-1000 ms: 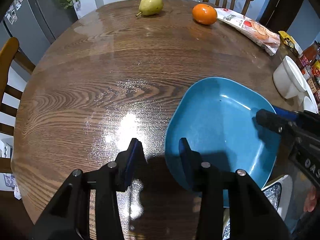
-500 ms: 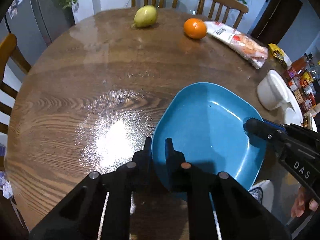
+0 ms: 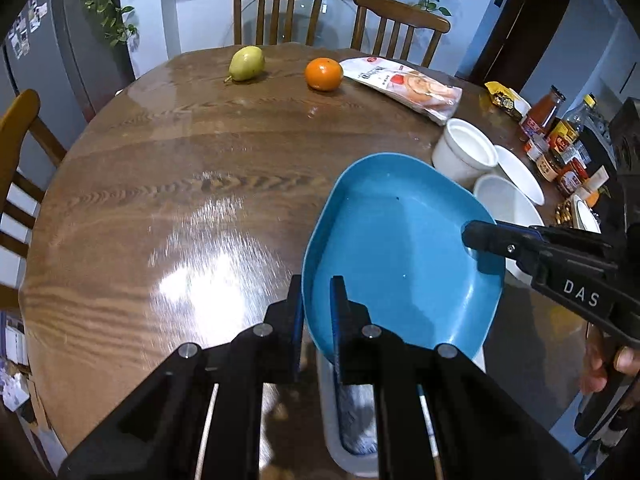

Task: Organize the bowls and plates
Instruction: 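Lift the teal dish and lower it onto the stacked plates, then open, then move the left tool to the large white bowl and grasp its rim, then lift the large white bowl and set it down beside the plate stack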

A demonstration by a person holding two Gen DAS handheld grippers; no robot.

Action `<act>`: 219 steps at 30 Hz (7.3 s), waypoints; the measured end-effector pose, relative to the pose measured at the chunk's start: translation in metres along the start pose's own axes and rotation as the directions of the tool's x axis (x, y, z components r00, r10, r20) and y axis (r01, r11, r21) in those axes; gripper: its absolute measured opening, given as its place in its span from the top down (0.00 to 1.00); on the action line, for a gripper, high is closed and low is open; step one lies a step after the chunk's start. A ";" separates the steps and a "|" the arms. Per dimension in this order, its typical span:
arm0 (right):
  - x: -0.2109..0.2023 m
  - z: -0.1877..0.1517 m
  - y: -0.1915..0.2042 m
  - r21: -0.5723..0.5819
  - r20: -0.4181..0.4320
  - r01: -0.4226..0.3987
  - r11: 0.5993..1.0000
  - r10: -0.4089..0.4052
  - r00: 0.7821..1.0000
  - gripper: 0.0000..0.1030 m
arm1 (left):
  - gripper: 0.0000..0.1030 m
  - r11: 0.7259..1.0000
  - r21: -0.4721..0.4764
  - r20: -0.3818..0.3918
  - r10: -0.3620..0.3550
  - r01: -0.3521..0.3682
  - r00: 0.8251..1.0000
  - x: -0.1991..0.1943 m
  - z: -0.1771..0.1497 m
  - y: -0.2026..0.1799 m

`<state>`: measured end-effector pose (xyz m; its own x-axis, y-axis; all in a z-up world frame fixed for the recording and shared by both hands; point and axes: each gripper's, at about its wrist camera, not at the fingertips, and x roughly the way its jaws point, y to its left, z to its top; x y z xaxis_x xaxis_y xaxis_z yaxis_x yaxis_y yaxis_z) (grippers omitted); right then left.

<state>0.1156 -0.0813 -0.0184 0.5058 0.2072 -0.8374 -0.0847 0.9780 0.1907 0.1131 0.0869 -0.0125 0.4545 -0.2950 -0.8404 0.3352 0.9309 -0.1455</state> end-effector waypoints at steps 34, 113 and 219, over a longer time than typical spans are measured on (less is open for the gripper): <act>0.021 -0.051 0.017 -0.166 -0.144 0.048 0.985 -0.072 0.987 0.92 | 0.91 0.996 -0.083 -0.145 0.024 -0.037 0.989 0.009 -0.081 -0.023; -0.048 -0.060 -0.185 0.413 0.039 0.026 0.910 -0.046 0.998 0.33 | 0.03 0.996 0.087 -0.096 0.025 -0.016 0.995 0.095 0.062 -0.146; -0.192 -0.143 -0.200 0.300 0.262 -0.009 0.954 -0.074 0.962 0.33 | 0.01 0.992 0.058 0.153 0.100 -0.110 0.983 -0.033 -0.018 -0.216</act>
<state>-0.0874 -0.3132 0.0308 0.7180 0.1206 -0.6856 0.1721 0.9236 0.3426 0.0111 -0.1006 0.0370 0.6067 -0.2301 -0.7609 0.3306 0.9435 -0.0217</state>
